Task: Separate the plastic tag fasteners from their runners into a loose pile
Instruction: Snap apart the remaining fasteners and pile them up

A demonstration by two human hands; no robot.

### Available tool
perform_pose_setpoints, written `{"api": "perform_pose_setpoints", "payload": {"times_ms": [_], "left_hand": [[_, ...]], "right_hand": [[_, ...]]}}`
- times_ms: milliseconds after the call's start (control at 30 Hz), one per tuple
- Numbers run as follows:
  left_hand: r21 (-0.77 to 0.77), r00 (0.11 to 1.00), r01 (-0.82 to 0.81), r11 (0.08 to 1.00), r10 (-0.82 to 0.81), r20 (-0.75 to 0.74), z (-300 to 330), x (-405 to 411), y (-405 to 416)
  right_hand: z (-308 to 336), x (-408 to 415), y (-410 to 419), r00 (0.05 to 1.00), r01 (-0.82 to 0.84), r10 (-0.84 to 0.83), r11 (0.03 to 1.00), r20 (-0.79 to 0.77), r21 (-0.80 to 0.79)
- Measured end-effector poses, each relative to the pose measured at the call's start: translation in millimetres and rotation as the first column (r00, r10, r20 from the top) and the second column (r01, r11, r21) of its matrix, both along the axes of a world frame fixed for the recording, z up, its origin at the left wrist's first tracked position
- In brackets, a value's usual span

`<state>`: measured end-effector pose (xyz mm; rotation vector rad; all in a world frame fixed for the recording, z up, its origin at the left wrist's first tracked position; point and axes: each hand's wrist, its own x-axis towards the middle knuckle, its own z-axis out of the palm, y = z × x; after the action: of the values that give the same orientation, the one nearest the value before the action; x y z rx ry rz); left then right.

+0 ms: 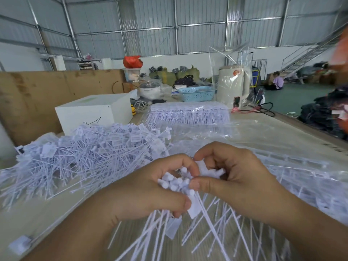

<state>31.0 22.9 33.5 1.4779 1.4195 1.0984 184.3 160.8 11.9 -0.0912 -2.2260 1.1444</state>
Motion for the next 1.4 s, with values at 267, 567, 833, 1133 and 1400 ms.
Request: {"api": "perform_pose_setpoints", "payload": {"times_ms": [267,567,833,1133,1400], "left_hand": [[0.043,0.996,-0.086,0.995,0.087,-0.017,-4,-8,2],[-0.031,0.988,0.131,0.991,-0.128,0.088,2,-6,-2],[-0.036,0.971,0.202,0.979,-0.196,0.135,1,-7,-7],[0.113,0.974,-0.122,0.986,0.098,0.202,-7,14,8],[0.125,0.882,-0.220,0.967,0.143,0.450,-21,14,18]], "right_hand": [[8,7,15,0.969,-0.076,0.075,0.997,0.235,-0.004],[9,5,6,0.932,-0.275,0.341,0.886,0.123,-0.373],[5,3,6,0.838,-0.403,0.544,0.666,0.038,-0.628],[1,-5,5,0.980,-0.145,0.191,0.878,0.055,-0.456],[-6,-14,-11,0.995,-0.072,0.031,0.892,-0.097,-0.446]]}}
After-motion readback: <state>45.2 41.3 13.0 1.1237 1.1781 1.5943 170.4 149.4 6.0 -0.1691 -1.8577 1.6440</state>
